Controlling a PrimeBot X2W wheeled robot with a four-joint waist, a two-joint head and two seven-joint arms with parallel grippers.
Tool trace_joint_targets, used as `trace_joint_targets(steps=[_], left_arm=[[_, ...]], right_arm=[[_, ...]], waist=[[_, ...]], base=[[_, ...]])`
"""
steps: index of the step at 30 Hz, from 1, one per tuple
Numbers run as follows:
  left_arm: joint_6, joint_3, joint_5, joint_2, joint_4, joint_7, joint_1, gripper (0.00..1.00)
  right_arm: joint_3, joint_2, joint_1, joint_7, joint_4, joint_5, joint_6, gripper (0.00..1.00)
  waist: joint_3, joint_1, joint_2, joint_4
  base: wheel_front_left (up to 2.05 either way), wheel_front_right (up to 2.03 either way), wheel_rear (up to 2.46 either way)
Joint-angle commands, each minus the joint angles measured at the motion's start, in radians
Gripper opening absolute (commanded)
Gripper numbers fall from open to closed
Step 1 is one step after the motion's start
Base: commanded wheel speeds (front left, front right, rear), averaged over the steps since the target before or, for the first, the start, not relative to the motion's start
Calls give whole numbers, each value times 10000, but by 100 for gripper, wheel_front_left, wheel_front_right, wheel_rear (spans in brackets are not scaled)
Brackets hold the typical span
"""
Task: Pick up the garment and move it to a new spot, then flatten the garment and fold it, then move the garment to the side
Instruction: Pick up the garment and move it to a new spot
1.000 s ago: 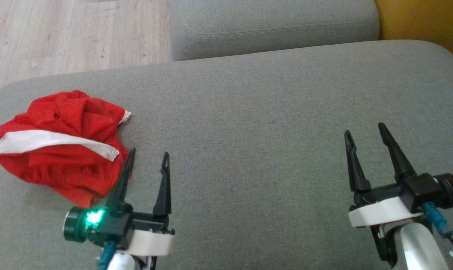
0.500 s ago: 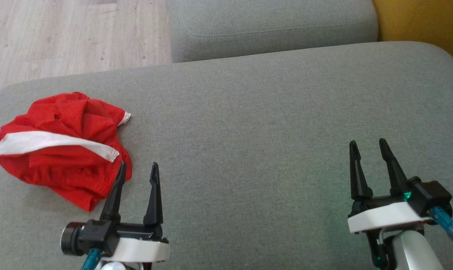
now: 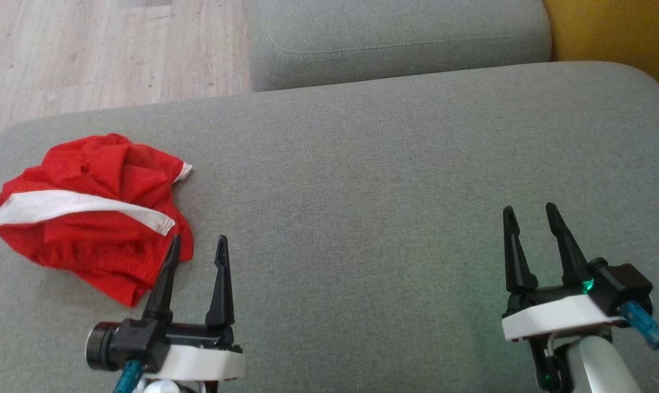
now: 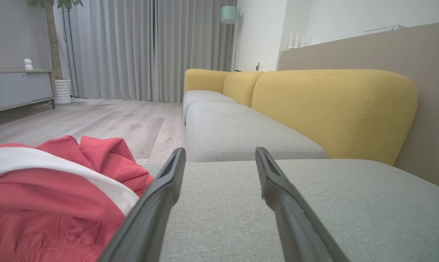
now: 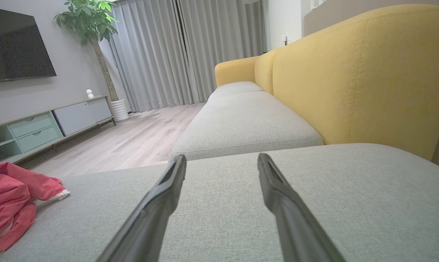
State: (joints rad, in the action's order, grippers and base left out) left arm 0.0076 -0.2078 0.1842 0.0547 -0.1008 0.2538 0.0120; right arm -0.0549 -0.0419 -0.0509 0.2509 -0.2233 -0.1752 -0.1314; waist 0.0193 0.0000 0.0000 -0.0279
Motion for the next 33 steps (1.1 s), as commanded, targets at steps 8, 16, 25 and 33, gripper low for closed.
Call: trace_joint_targets(steps=[8, 16, 25, 33], left_arm=[[181, 418, 56, -44, 296, 80, -288, 100], [231, 787, -57, -44, 255, 80, -134, 100], [283, 1020, -89, -45, 272, 80, 129, 100], [227, 1251, -194, -45, 281, 80, 228, 100]], right_arm=[[-692, -83, -281, 109, 234, -125, 7, 100], [-1309, -83, -112, 109, 198, -320, 7, 100], [-1845, -83, 108, 109, 131, -543, 7, 100], [-2110, -83, 305, 109, 98, -721, 7, 100]], waist=[[-141, 0, 0, 441], [-348, 0, 0, 1255], [-570, 0, 0, 2225], [-657, 0, 0, 2936]], base=[[0, 0, 0], [0, 0, 0], [0, 0, 0], [0, 0, 0]])
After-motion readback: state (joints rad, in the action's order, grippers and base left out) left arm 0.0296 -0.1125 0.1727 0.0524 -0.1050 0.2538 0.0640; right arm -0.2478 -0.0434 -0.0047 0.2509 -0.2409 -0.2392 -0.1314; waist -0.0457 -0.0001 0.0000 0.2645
